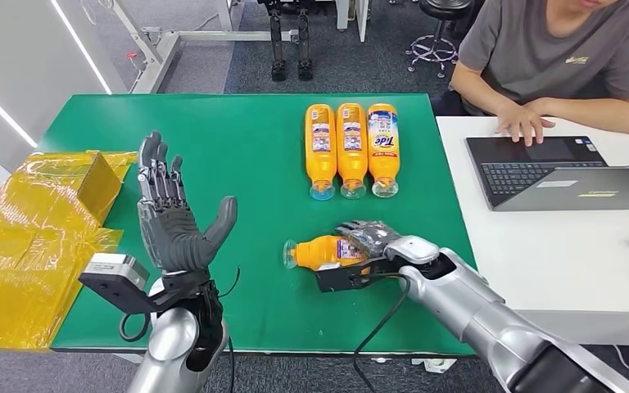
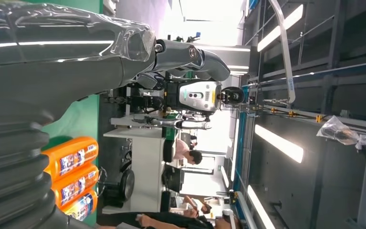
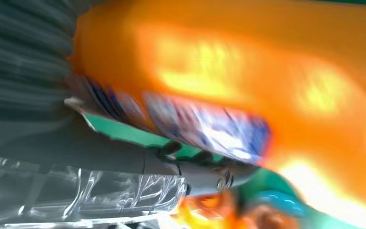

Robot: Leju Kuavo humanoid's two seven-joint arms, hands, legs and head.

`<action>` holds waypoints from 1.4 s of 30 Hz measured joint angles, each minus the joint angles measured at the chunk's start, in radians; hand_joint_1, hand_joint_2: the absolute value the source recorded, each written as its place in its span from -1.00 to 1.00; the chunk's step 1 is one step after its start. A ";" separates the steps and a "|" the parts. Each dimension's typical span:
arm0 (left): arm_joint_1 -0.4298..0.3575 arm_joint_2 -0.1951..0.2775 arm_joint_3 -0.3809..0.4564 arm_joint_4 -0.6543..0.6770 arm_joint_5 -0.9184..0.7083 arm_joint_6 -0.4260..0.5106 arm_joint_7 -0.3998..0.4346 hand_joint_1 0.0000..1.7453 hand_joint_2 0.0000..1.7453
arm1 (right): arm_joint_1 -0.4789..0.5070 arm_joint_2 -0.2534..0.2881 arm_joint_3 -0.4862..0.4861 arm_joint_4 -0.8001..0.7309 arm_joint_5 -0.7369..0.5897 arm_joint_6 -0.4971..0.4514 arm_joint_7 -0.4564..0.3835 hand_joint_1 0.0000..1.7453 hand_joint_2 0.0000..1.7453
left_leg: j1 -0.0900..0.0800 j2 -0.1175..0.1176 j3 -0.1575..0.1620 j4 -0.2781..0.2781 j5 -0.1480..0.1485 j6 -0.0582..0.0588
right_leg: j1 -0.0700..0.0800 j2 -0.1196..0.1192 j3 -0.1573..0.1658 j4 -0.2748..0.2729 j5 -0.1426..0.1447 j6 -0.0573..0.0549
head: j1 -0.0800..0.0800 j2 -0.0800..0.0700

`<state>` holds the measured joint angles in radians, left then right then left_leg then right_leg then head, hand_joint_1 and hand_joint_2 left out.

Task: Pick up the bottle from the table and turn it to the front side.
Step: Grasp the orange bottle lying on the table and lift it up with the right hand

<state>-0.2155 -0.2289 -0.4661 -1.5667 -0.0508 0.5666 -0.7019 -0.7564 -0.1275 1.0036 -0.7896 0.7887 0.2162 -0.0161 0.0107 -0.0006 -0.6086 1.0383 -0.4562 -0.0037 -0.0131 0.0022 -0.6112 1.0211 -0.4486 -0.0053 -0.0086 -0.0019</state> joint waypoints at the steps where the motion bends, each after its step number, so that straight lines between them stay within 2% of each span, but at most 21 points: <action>1: 0.001 0.000 0.000 0.000 0.000 0.003 0.000 -1.00 1.00 | 0.004 -0.007 0.000 -0.007 0.008 -0.012 0.013 -1.00 1.00 | 0.000 0.000 0.000 0.000 0.000 0.000 | 0.000 0.000 0.000 0.000 0.000 0.000 | 0.000 0.000; 6: 0.005 0.001 0.001 0.000 -0.001 0.022 0.000 -1.00 1.00 | 0.021 -0.025 0.000 -0.037 0.040 -0.039 0.044 -1.00 1.00 | 0.000 0.001 0.001 0.000 0.000 0.000 | 0.000 0.001 0.000 0.000 0.000 0.000 | 0.000 0.000; 16: 0.005 0.001 0.001 0.000 0.002 0.030 0.000 -1.00 1.00 | 0.028 -0.030 0.000 -0.050 0.053 -0.046 0.051 -0.99 1.00 | 0.000 0.001 0.002 0.000 0.000 0.000 | 0.000 0.001 0.001 0.001 0.000 0.000 | 0.000 0.000; 17: 0.005 0.002 0.001 0.000 0.004 0.032 0.000 -1.00 1.00 | 0.029 -0.030 0.000 -0.050 0.057 -0.051 0.052 -0.61 1.00 | 0.000 0.001 0.002 0.000 0.000 0.000 | 0.000 0.001 0.001 0.001 0.000 0.000 | 0.000 0.000; 20: 0.005 0.002 0.001 -0.001 0.009 0.036 0.000 -1.00 1.00 | 0.032 -0.030 0.000 -0.050 0.064 -0.062 0.052 0.88 1.00 | 0.000 0.001 0.002 0.000 0.000 0.000 | 0.000 0.001 0.001 0.001 0.000 0.000 | 0.000 0.000; 21: 0.005 0.002 0.001 -0.001 0.010 0.036 0.000 -1.00 1.00 | 0.035 -0.030 0.000 -0.049 0.064 -0.065 0.051 1.00 1.00 | 0.000 0.001 0.002 0.000 0.000 0.000 | 0.000 0.001 0.001 0.001 0.000 0.000 | 0.000 0.000; 38: 0.006 0.002 0.001 -0.001 0.018 0.026 0.000 -1.00 1.00 | 0.076 -0.031 -0.025 -0.048 0.069 -0.120 0.029 1.00 1.00 | 0.000 0.000 0.002 0.000 0.000 0.000 | 0.000 0.000 0.002 0.001 0.000 0.000 | 0.000 0.000; 42: 0.021 0.004 0.001 -0.013 0.009 0.044 0.000 -1.00 1.00 | 0.110 -0.033 -0.053 -0.075 0.054 -0.213 0.014 1.00 1.00 | 0.000 0.000 0.001 0.000 0.000 0.000 | 0.000 0.000 0.002 0.001 0.000 0.000 | 0.000 0.000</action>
<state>-0.1943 -0.2254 -0.4650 -1.5802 -0.0421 0.6104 -0.7019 -0.6464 -0.1600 0.9510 -0.8650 0.8426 0.0032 -0.0026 0.0109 -0.0005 -0.6072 1.0379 -0.4559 -0.0036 -0.0129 0.0022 -0.6093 1.0218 -0.4486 -0.0054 -0.0084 -0.0019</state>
